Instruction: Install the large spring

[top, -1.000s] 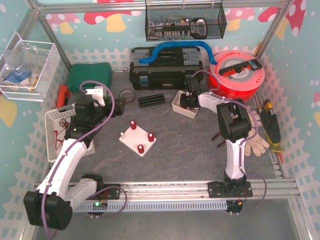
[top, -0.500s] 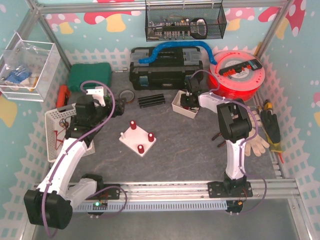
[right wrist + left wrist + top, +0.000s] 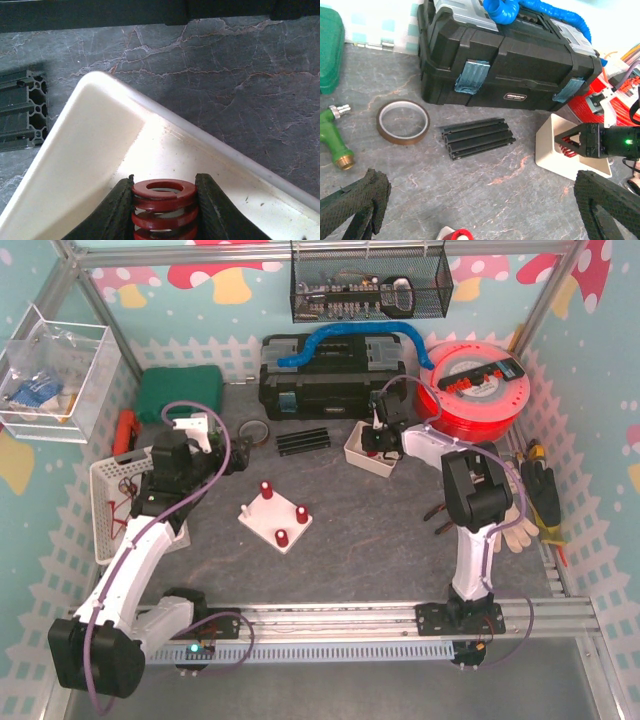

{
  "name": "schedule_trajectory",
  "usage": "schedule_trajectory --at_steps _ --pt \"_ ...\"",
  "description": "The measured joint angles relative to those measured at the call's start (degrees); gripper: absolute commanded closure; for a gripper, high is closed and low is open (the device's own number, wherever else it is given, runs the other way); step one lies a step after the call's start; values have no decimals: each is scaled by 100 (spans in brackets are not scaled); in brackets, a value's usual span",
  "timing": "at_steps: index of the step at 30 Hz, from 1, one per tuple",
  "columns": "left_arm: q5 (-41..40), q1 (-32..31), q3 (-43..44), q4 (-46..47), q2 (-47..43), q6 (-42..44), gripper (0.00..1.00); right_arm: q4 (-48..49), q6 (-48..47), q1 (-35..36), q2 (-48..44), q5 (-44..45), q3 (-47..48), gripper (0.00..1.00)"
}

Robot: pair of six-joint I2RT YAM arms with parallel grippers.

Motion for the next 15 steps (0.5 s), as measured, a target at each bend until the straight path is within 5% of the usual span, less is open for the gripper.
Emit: schedule_trajectory --at_steps 15 --pt "-170 -31 -81 39 81 -175 1 315 -546 11 -868 -131 -592 89"
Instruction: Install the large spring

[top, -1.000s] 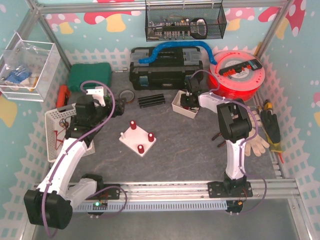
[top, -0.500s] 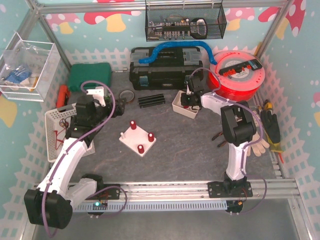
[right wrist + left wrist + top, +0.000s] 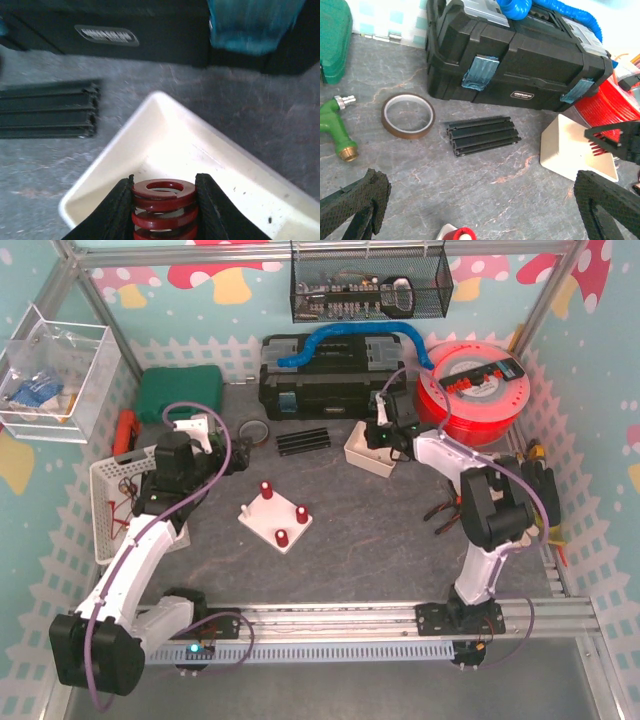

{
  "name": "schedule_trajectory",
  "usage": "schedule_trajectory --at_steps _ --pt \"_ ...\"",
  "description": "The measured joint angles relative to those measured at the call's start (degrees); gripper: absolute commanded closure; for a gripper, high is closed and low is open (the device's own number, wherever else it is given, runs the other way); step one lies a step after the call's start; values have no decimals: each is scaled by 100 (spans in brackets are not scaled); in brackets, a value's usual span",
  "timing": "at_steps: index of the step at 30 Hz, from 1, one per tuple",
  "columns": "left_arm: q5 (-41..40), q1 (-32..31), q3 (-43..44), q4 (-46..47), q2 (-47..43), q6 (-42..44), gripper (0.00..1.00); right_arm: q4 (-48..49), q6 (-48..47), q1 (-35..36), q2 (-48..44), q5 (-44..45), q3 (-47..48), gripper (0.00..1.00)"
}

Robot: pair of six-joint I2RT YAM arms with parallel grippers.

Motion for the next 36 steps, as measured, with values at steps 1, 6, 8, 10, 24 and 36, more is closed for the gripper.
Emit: schedule_trajectory --at_steps 1,6,8,10,24,36 --pt "0 0 0 2 -2 -20 1 55 -74 15 -166 -11 -61 89" --pt "120 -2 31 46 -2 -66 2 474 -612 302 -977 -20 -273 89" --pt "256 -28 83 61 -2 -66 3 737 -817 531 -1294 -26 -422 90" --pt "422 -114 155 96 -2 -66 6 1032 -1025 761 -1587 -63 -654 90" --pt "1456 -839 190 201 -13 -365 38 3386 -2500 2164 -3204 -581 -3270 90" --pt "2317 -1526 190 319 326 -483 39 4505 -3126 2741 -3536 -566 -3947 90"
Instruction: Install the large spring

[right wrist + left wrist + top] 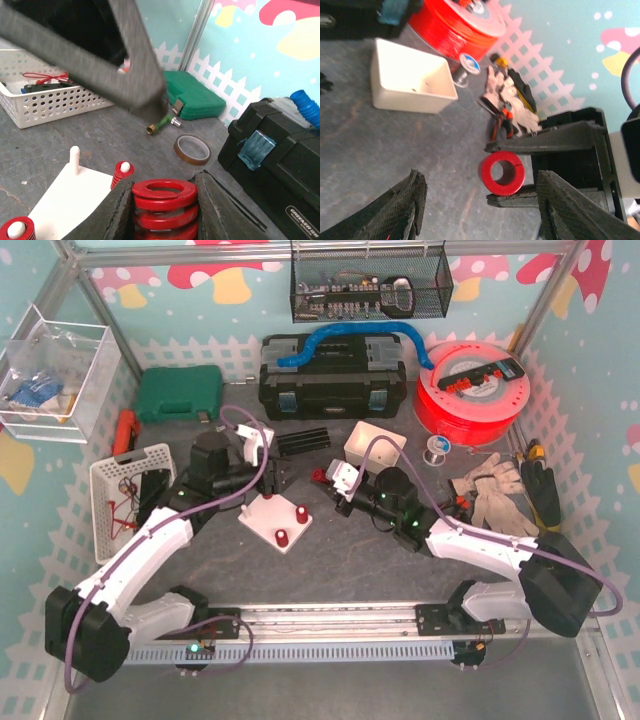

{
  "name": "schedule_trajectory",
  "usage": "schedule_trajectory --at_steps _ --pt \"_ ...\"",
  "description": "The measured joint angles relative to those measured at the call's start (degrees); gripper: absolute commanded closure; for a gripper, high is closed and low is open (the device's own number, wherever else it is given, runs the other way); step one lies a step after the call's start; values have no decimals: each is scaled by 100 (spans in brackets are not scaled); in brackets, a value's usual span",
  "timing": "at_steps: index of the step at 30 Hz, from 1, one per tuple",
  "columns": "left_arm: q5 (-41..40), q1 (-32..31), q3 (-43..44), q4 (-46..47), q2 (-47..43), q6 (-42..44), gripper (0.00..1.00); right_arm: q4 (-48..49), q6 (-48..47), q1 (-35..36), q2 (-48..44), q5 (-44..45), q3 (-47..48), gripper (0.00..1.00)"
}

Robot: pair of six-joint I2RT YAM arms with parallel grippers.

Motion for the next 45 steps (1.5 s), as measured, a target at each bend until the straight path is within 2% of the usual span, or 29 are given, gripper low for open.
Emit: schedule_trajectory --at_steps 9,23,27,30,33,37,39,41,44,45 --pt "463 -472 2 22 466 11 43 203 -232 210 9 205 -11 91" --pt "487 -505 55 22 680 81 52 199 -518 444 129 431 -9 91" --pt "516 -507 55 22 715 76 60 197 -579 509 131 479 -9 91" --pt "540 -505 55 15 715 63 75 201 -623 529 155 531 -9 88" --pt "525 -501 55 -4 710 55 87 192 -636 551 160 605 -9 74" --pt "435 -514 55 -46 684 28 97 170 -575 557 162 664 -9 54" --pt "323 -533 55 -142 643 24 100 129 -501 586 162 758 -9 44" --pt "146 -533 55 -291 575 24 100 42 -382 588 160 892 -9 23" --pt "-229 -533 59 -549 455 37 100 -70 -146 584 79 1123 -90 13" --pt "-380 -531 72 -667 413 44 100 -98 -70 584 11 1187 -157 5"
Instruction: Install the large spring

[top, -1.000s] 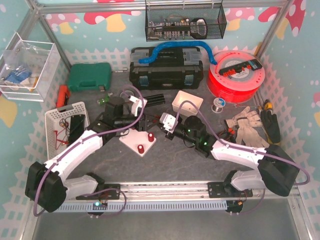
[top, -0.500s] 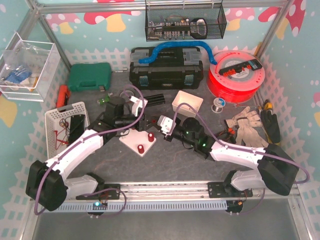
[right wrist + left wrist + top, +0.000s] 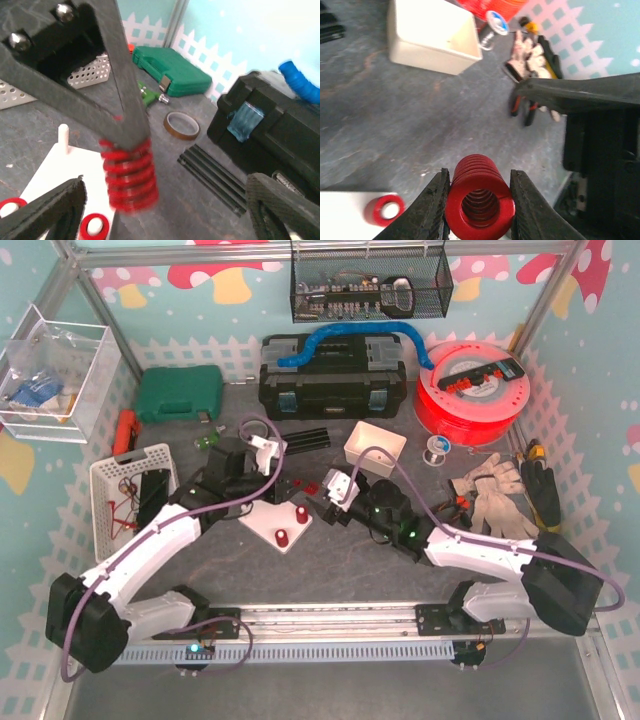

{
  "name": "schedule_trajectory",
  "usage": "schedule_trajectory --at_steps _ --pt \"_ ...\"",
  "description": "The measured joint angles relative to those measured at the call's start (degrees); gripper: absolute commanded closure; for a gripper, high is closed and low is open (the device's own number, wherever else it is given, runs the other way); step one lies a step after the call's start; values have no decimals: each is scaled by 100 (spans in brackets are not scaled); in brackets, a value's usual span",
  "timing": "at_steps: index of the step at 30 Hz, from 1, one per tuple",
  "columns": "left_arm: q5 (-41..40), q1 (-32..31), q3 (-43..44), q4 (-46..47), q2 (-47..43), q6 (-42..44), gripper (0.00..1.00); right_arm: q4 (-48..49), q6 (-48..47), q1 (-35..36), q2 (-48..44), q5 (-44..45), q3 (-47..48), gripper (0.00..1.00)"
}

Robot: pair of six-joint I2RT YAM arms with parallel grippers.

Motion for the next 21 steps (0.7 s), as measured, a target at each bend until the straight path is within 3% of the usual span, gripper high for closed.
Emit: schedule_trajectory --at_steps 2,14,21 --pt "-369 0 52 -286 -66 28 100 -31 125 0 -168 116 -170 1" --pt "-3195 13 592 -2129 -210 114 100 -17 533 -2 -693 1292 -857 1" --pt "-3960 44 745 -2970 50 -26 99 2 649 -4 -691 1467 -944 1"
